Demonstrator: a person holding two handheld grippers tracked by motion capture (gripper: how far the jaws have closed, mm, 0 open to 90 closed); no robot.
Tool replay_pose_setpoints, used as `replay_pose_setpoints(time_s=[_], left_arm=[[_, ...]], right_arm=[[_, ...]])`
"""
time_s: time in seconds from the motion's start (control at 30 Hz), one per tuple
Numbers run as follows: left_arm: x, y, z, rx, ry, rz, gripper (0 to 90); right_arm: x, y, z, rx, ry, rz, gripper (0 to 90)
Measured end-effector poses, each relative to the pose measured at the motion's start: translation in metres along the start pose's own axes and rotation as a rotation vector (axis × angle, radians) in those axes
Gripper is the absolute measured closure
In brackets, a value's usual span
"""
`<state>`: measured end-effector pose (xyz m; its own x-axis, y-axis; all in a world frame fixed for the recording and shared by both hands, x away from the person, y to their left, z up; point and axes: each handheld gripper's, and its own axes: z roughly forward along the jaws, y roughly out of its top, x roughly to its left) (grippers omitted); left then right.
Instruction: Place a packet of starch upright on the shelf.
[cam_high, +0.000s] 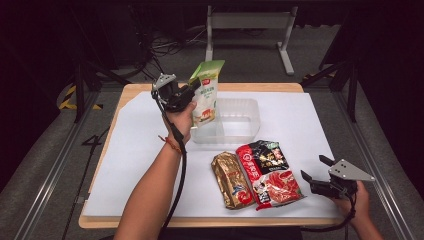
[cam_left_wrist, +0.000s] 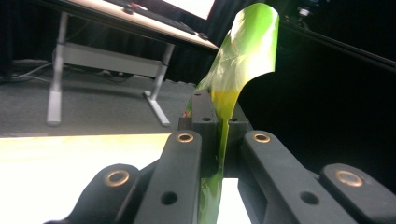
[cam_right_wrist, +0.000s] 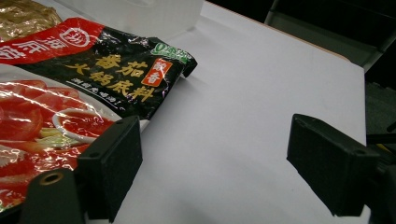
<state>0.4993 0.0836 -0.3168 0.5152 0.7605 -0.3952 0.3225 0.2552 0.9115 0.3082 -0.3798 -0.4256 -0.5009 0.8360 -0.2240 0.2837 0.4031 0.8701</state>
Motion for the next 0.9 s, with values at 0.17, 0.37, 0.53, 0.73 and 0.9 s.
replay_pose_setpoints(time_s=[0.17,0.37,0.53,0.73,0.9], left_arm=[[0.001,0.001,0.011,-0.021,0.015,-0.033,88.2],[-0.001,0.003,0.025,-0.031,0.027,-0.055,88.1],[-0.003,0.003,0.031,-0.040,0.052,-0.064,88.1],[-0.005,0.002,0.030,-0.053,0.058,-0.066,88.1],[-0.011,-0.005,0.018,-0.053,0.052,-0.045,88.0]], right_arm=[[-0.002,0.000,-0.001,-0.001,-0.007,0.003,18.6],[-0.002,-0.001,-0.001,0.002,-0.007,0.005,18.7],[-0.002,-0.002,0.000,0.007,-0.005,0.001,18.7],[-0.002,-0.002,-0.002,0.007,-0.005,0.004,18.9],[-0.001,-0.002,-0.001,0.006,-0.006,-0.003,18.8]])
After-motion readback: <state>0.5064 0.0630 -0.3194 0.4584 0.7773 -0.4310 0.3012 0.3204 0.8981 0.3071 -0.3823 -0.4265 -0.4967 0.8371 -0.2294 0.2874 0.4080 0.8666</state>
